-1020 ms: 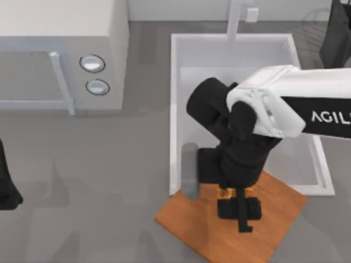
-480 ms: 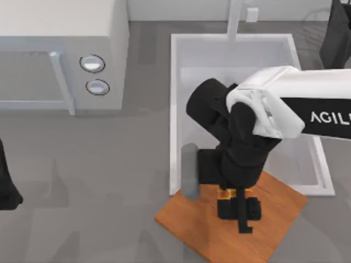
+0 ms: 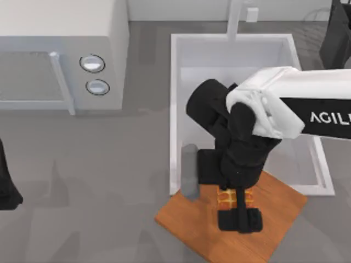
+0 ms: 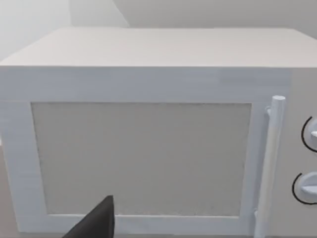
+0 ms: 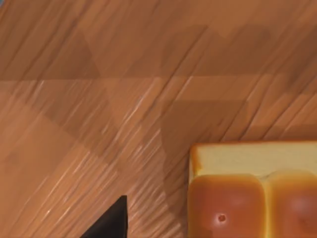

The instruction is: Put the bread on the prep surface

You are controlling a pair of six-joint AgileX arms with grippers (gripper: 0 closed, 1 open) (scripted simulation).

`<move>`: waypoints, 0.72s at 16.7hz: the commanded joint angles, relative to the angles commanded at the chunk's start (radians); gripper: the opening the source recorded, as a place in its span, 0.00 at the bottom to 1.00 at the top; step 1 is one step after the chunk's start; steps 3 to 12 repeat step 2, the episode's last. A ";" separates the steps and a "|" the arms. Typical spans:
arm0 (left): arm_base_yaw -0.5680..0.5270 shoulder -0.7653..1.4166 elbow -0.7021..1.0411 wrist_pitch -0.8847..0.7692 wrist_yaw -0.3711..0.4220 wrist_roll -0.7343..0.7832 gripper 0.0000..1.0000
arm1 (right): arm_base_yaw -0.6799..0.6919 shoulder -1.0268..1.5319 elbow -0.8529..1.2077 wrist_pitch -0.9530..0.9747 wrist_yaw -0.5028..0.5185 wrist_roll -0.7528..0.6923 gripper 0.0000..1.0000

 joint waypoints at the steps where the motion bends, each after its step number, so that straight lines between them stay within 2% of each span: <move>1: 0.000 0.000 0.000 0.000 0.000 0.000 1.00 | 0.000 0.000 0.000 0.000 0.000 0.000 1.00; 12: 0.000 0.000 0.000 0.000 0.000 0.000 1.00 | 0.000 0.000 0.000 0.000 0.000 0.000 1.00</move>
